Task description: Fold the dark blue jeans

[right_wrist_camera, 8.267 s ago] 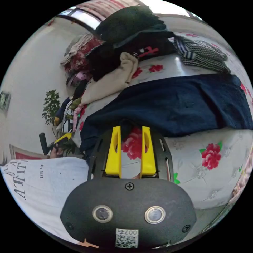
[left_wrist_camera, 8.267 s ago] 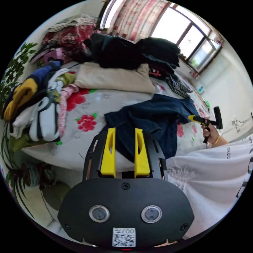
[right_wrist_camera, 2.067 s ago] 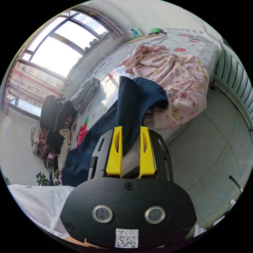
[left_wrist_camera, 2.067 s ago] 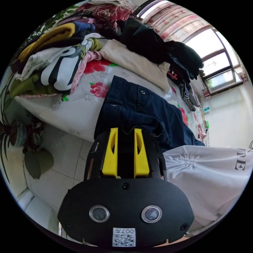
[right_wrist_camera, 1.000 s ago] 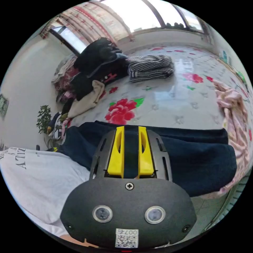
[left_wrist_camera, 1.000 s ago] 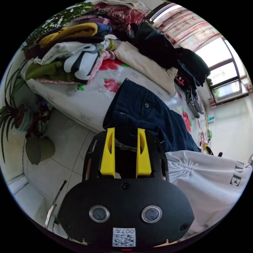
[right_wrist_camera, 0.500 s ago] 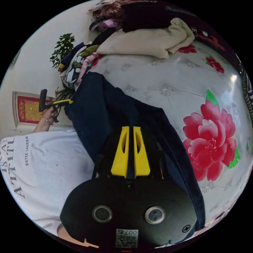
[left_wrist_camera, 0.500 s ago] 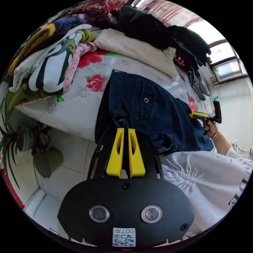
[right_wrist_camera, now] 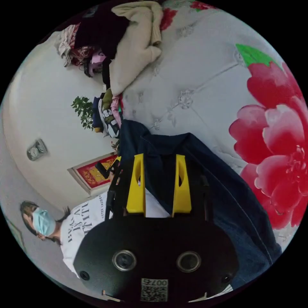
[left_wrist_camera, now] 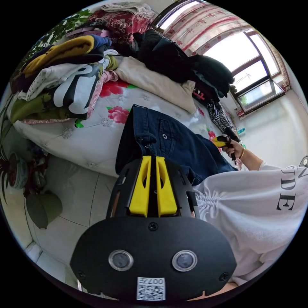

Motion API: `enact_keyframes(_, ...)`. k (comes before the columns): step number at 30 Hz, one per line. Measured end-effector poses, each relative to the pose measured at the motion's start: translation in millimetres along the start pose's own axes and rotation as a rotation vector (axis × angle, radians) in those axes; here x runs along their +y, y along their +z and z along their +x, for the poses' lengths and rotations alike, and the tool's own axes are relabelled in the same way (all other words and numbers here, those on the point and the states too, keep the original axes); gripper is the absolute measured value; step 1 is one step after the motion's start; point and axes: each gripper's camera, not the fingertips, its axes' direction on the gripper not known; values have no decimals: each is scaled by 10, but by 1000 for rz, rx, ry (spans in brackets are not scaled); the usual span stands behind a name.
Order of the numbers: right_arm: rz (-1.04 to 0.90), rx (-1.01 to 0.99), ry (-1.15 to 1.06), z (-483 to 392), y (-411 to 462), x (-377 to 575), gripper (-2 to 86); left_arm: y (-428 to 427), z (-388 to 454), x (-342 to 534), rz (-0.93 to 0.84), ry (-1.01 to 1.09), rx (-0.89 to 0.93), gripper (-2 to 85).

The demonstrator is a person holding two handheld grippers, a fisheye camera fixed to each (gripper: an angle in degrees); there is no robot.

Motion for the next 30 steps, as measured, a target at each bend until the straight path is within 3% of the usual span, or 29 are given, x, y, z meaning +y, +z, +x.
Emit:
enact_keyframes(2,-70,-183,68,139,215,-136,54,6,-17,-11,-11,10,-3,1)
enact_keyframes(5,74,-194,11,-53,-14,-234,32,-37,-25,-20,-7,23,-3,2)
enact_keyframes(8,180,59,-90,-476,-473,-247,20,-27,-55,17,-29,30,-43,7)
enact_keyframes(12,465,307,-130,-825,-898,-20,25,164,-276,39,-19,-57,-13,33)
enact_keyframes(19,331,437,-366,-1081,-68,629,59,59,-624,167,73,-166,117,80)
enact_keyframes(24,292,459,-582,-1428,919,1382,68,193,-714,15,47,-169,182,0)
enact_keyframes(30,63,548,-890,-2109,2174,1773,82,-31,-285,-418,117,58,237,-9)
